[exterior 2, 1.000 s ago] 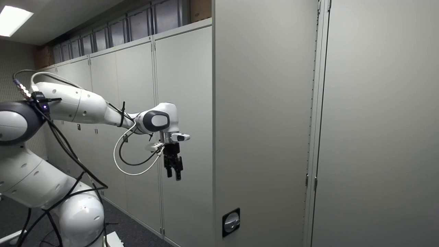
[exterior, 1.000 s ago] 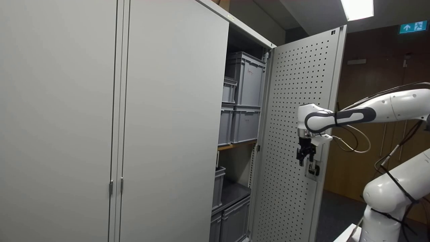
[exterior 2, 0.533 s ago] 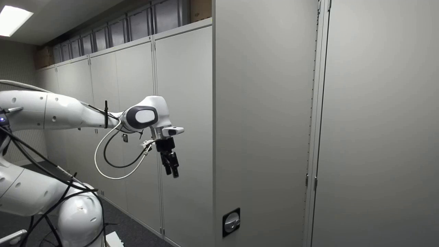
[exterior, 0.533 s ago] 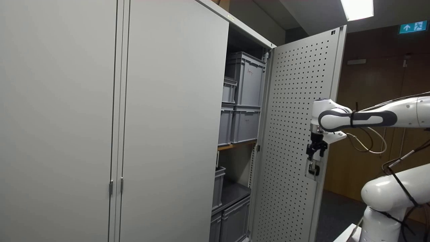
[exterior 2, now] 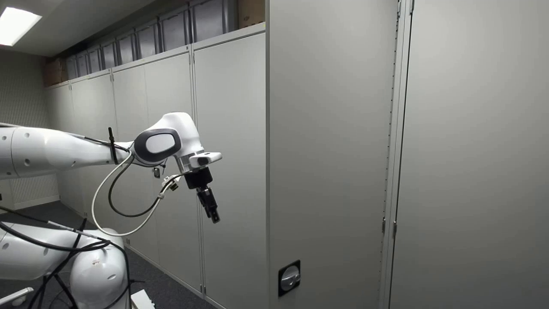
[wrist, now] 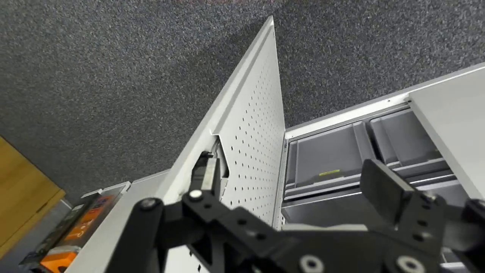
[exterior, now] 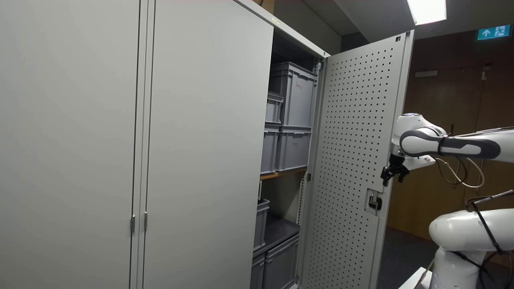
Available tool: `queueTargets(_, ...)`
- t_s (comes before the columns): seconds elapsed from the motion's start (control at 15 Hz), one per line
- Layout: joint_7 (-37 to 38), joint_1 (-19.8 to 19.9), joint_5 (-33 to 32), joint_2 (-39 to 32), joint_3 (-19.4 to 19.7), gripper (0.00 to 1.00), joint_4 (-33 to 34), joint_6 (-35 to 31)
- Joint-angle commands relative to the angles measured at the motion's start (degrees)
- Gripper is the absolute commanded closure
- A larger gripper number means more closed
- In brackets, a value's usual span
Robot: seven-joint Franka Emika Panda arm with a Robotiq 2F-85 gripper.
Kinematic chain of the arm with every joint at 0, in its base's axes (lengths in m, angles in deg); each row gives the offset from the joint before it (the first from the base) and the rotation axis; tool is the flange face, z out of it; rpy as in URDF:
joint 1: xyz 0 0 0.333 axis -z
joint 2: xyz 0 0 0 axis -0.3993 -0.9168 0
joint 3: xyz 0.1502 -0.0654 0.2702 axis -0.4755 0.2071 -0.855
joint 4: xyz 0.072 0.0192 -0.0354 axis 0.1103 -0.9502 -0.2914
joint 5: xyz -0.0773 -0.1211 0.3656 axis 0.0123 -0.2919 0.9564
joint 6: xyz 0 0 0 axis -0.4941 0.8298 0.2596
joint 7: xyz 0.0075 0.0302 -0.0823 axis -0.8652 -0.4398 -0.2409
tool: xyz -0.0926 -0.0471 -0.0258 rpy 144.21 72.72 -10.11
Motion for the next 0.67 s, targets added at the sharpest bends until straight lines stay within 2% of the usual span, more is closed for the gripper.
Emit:
queueTargets(0.0, -2.45, 2.01, -2.63, 3.96, 2.34, 0.0, -2.13, -1.99)
queueTargets(0.6, -9.53, 3.79, -7.59, 3.38, 9.05, 0.0, -5.31, -10.1)
